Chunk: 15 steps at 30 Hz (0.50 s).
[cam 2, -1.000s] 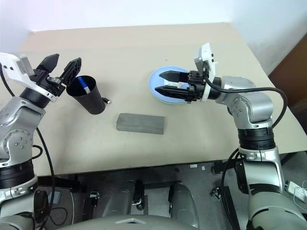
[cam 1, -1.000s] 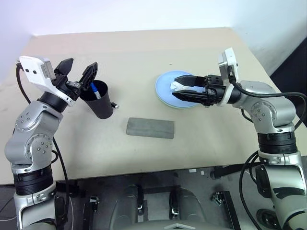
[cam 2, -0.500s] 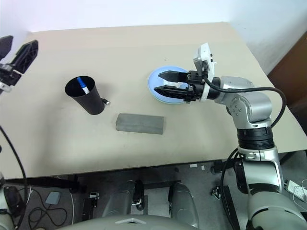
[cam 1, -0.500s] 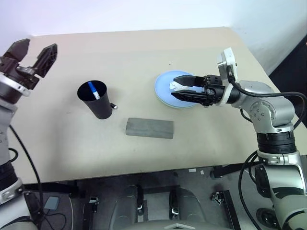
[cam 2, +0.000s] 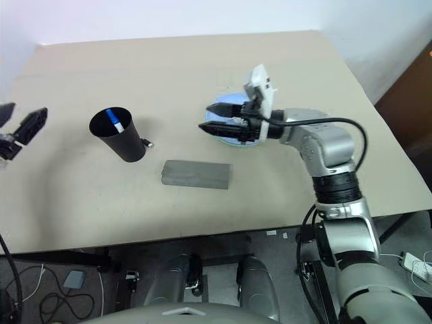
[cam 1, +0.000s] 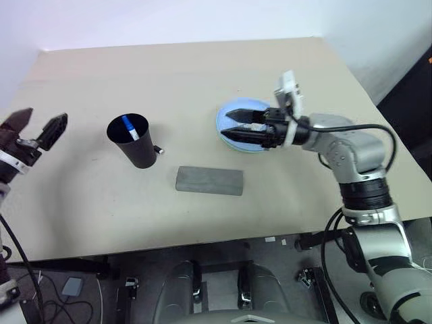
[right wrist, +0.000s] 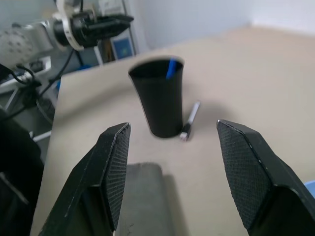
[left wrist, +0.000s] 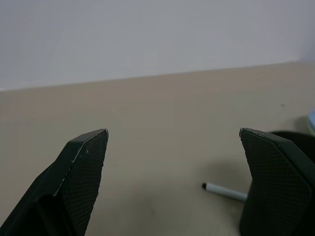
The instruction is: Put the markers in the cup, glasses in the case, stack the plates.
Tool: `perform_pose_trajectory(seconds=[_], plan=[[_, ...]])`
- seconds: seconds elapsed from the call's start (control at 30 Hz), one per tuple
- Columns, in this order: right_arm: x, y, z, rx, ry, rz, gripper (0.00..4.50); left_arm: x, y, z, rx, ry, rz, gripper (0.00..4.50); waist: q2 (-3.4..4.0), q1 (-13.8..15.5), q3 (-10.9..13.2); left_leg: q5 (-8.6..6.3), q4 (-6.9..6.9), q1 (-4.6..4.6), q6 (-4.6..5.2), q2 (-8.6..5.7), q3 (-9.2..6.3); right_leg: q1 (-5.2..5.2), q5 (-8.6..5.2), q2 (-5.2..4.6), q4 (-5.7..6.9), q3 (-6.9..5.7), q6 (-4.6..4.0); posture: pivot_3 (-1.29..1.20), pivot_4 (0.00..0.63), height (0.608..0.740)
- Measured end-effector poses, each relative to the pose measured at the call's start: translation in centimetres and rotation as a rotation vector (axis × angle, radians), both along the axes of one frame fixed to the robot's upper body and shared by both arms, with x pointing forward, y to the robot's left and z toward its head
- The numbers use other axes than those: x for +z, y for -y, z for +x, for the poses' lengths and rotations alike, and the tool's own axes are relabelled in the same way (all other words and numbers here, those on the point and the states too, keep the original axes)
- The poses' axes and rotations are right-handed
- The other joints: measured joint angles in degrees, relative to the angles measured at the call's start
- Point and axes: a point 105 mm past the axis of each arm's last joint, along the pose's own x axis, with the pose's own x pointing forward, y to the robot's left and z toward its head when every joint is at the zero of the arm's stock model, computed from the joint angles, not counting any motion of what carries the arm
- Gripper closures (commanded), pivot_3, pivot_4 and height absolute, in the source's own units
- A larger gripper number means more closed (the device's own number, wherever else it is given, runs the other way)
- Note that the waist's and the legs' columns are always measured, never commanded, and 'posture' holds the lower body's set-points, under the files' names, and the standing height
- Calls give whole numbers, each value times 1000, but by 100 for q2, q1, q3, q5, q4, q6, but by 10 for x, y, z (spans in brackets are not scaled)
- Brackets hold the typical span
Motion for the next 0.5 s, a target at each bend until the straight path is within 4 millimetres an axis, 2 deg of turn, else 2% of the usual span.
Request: perform_pose_trajectory(seconds=[0.2,0.33,0.5], plan=[[-23,-43,23,-47,-9,-99,1550,-3,20,-13,-113,-10,19,28,-1,-11,-1,3,-1,-3,-3,0,2,-6,2,2,0,0,-2,0,150,719],[-44,-67,39,-96,-39,-152,1550,-17,20,-21,-134,-61,25,28,-1,-33,0,5,0,-4,-5,0,7,-10,2,4,5,1,-2,0,150,719],[-55,-101,45,-110,-23,-202,1550,-31,22,-26,-135,-102,15,28,-2,-106,-1,5,0,-9,-8,0,7,-14,2,5,7,1,-2,0,150,719]])
